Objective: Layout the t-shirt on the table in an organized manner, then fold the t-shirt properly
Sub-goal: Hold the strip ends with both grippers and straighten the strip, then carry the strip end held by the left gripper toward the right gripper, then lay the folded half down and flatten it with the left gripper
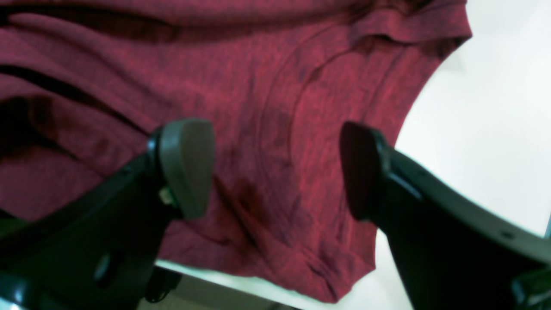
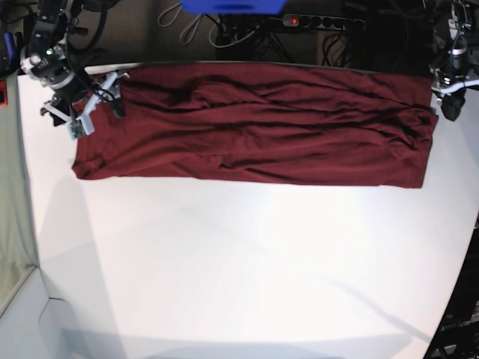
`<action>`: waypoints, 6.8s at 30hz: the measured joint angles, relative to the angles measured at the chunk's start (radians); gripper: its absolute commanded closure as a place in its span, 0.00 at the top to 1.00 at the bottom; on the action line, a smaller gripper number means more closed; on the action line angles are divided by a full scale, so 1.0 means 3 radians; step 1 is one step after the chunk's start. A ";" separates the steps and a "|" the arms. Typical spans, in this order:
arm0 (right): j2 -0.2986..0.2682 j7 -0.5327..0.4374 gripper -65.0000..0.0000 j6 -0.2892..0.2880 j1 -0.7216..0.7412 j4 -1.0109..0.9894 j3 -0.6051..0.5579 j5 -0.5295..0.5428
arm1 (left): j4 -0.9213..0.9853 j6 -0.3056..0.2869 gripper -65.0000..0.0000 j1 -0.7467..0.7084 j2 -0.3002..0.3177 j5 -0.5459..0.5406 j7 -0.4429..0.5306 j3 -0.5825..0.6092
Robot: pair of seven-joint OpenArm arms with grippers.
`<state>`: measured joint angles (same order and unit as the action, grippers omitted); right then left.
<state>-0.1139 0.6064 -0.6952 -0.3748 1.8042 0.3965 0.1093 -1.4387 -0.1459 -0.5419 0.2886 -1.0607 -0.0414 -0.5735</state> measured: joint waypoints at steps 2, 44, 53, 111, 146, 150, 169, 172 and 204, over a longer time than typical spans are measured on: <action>0.0001 0.0000 0.72 0.0000 0.0001 0.0000 -0.0001 -0.0001 | -0.0014 -0.0003 0.54 -0.0001 0.0001 0.0000 0.0000 0.0000; 0.0003 0.0013 0.72 0.0001 0.0050 0.0000 -0.0017 -0.0003 | 0.0637 -0.0758 0.79 0.0978 0.0109 0.1085 -0.1043 0.0184; 0.0003 0.0010 0.72 0.0001 0.0076 -0.0001 -0.0017 -0.0001 | 0.0629 -0.0777 0.77 0.0997 0.0118 0.1176 -0.0922 0.0439; -0.0017 0.0010 0.72 0.0001 0.0123 -0.0009 -0.0013 -0.0017 | -0.1489 0.0973 0.00 0.0607 -0.1105 0.4420 -0.1188 0.2642; -0.0008 0.0010 0.72 0.0000 0.0121 -0.0009 -0.0013 -0.0015 | -0.0553 0.1250 0.01 0.1102 -0.0998 0.4569 -0.1199 0.3815; -0.0005 0.0006 0.72 0.0001 0.0121 -0.0009 -0.0014 -0.0015 | -0.0500 0.1247 0.03 0.1203 -0.0999 0.4571 -0.1171 0.4051; -0.0006 0.0010 0.72 0.0001 0.0120 -0.0009 -0.0014 -0.0015 | -0.0473 0.1247 0.49 0.1273 -0.0969 0.4556 -0.1162 0.4191; -0.0006 0.0010 0.72 0.0001 0.0120 -0.0009 -0.0014 -0.0015 | -0.0727 0.1254 0.49 0.1249 -0.0908 0.4555 -0.1137 0.4168; 0.0000 0.0010 0.72 0.0001 0.0159 -0.0009 -0.0017 -0.0014 | -0.0778 0.0815 0.00 0.0758 -0.0394 0.4564 -0.1146 0.3780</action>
<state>-0.1139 0.6094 -0.6949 -0.3271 1.8015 0.3916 0.1051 -1.6722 0.0986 -0.3145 0.1703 0.3084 -0.3851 0.5606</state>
